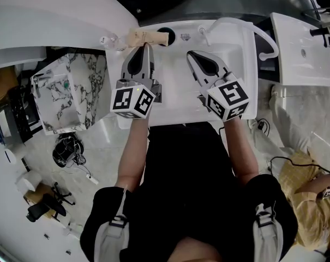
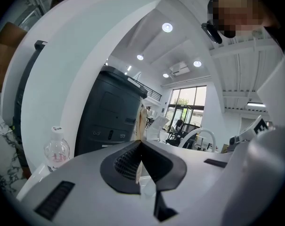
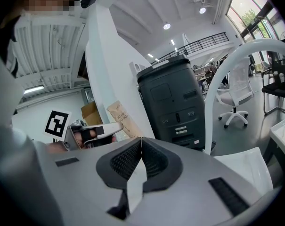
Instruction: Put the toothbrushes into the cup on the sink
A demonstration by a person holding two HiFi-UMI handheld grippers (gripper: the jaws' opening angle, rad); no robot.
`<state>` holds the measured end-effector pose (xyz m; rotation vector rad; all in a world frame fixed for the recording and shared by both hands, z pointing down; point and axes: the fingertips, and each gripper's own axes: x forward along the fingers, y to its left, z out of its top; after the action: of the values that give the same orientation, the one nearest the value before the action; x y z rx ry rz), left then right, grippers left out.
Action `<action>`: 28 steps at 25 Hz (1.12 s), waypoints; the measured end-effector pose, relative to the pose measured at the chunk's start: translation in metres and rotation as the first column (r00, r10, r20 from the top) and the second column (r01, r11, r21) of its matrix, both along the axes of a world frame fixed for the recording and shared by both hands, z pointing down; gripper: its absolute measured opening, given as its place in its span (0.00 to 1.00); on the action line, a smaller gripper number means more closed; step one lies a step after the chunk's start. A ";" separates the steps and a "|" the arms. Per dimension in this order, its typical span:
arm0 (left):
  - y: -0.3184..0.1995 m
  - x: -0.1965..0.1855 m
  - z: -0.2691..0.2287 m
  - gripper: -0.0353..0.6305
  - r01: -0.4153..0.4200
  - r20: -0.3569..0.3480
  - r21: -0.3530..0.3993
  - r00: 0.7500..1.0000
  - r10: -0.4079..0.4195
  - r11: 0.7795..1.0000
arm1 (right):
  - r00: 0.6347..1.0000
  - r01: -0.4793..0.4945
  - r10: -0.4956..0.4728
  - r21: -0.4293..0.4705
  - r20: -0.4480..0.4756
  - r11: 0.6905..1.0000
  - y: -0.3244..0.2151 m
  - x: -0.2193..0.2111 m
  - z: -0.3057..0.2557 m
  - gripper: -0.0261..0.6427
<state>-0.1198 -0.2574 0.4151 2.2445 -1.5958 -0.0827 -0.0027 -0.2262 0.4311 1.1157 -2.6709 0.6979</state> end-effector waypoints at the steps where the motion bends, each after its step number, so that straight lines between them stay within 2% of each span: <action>1: -0.001 0.000 0.002 0.07 0.000 0.004 -0.003 1.000 0.000 1.000 | 1.000 0.000 0.000 -0.002 -0.002 1.000 -0.001 0.000 0.001 0.08; 28: -0.012 0.000 0.072 0.07 -0.016 0.019 -0.148 1.000 0.019 0.989 | 1.000 -0.018 0.018 -0.050 -0.012 0.999 0.000 -0.005 0.018 0.08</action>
<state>-0.1201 -0.2697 0.4876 2.1516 -1.5385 0.0614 -0.0076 -0.2264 0.4490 1.1288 -2.6225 0.7546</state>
